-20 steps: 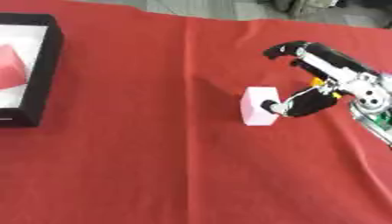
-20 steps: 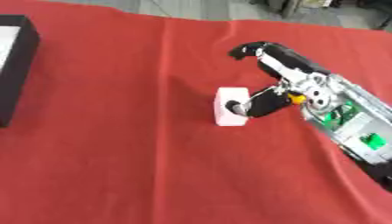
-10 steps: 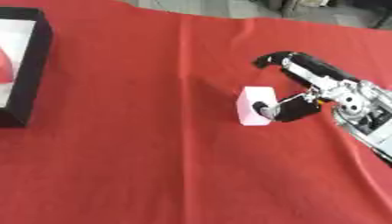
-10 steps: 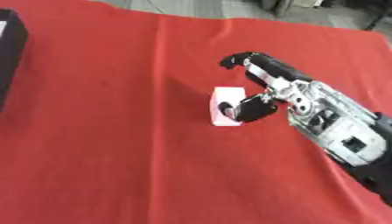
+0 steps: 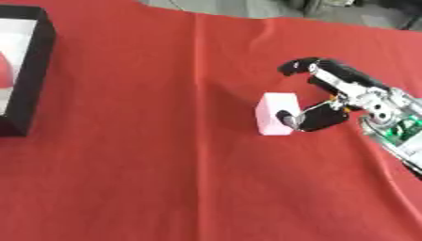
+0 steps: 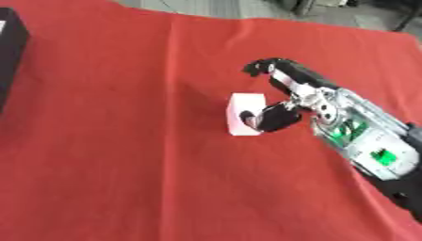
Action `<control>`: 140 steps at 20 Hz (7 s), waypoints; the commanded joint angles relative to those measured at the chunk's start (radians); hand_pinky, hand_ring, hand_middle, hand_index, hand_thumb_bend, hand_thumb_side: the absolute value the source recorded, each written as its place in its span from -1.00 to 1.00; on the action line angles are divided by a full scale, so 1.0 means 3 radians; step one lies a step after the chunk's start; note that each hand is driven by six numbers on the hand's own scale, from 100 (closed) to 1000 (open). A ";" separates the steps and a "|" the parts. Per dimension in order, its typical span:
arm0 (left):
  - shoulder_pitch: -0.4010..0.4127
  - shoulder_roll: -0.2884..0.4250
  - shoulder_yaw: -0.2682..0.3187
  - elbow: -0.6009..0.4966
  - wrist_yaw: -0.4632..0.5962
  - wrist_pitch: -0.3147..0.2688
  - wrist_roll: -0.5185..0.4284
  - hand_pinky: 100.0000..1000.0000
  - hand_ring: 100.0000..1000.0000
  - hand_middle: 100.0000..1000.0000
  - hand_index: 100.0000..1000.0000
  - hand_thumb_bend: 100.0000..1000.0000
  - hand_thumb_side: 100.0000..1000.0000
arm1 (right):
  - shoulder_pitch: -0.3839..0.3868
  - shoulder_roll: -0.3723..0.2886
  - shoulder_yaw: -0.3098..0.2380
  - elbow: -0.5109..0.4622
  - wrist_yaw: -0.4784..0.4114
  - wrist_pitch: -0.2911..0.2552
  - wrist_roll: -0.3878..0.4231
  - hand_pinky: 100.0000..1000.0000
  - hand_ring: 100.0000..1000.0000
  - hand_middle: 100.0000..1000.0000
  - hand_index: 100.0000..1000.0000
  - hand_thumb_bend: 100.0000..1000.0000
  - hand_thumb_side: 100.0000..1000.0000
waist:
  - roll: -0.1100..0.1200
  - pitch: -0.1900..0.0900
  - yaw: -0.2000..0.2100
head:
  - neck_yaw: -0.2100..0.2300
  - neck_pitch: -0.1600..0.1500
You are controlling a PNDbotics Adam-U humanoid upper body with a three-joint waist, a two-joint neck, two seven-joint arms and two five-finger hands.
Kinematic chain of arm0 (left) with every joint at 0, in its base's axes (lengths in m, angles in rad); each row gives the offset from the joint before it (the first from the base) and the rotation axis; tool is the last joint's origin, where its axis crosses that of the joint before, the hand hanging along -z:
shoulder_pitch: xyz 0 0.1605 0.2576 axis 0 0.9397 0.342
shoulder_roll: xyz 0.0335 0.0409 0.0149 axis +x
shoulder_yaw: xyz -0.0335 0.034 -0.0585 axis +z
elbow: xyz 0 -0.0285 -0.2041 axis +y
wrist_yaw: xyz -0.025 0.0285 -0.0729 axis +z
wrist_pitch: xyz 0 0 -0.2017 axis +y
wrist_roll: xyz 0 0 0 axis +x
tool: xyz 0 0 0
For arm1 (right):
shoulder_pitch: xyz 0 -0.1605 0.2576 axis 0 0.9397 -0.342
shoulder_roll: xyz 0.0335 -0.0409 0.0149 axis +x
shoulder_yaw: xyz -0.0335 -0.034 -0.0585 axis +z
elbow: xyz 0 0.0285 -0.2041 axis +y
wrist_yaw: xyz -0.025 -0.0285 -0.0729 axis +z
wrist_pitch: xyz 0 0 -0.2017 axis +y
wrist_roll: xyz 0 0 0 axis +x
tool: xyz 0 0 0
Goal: Pick up the objects with one hand, pass them to the other hand, and then place them into the box on the other side of the table.
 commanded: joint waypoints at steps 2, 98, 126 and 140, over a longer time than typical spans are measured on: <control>-0.0030 0.0043 0.0026 -0.0049 -0.0016 0.0020 0.0003 0.38 0.49 0.52 0.51 -1.00 0.23 | 0.0006 -0.0140 -0.0032 -0.0031 0.0022 -0.0081 0.0136 0.82 0.93 0.65 0.80 -0.29 -1.00 | 0.0024 -0.0050 0.0007 | 0.0013 -0.0023; -0.0233 0.0367 -0.0027 -0.0049 0.0438 -0.0081 -0.0489 0.42 0.55 0.61 0.62 -1.00 0.39 | -0.0247 0.1128 0.0719 -0.0031 0.0314 -0.0045 -0.2916 0.01 0.35 -0.31 0.01 -0.85 -1.00 | 0.0239 -0.0263 -0.0196 | 0.0222 0.0117; -0.1427 0.0157 -0.1324 -0.0049 -0.0811 0.0364 -0.2474 0.69 0.72 0.75 0.81 -1.00 0.61 | -0.0413 0.1258 0.1215 -0.0031 0.2033 0.0261 -0.2568 0.30 0.28 -0.21 0.11 -0.81 -1.00 | 0.0321 -0.0281 -0.0068 | 0.0189 0.0166; -0.1517 -0.0130 -0.1479 -0.0049 -0.0856 0.0593 -0.2162 0.74 0.72 0.72 0.91 -1.00 -0.20 | -0.0459 0.1314 0.1251 -0.0031 0.2507 0.0300 -0.2324 0.36 0.26 -0.20 0.12 -0.81 -1.00 | 0.0328 -0.0261 -0.0059 | 0.0188 0.0180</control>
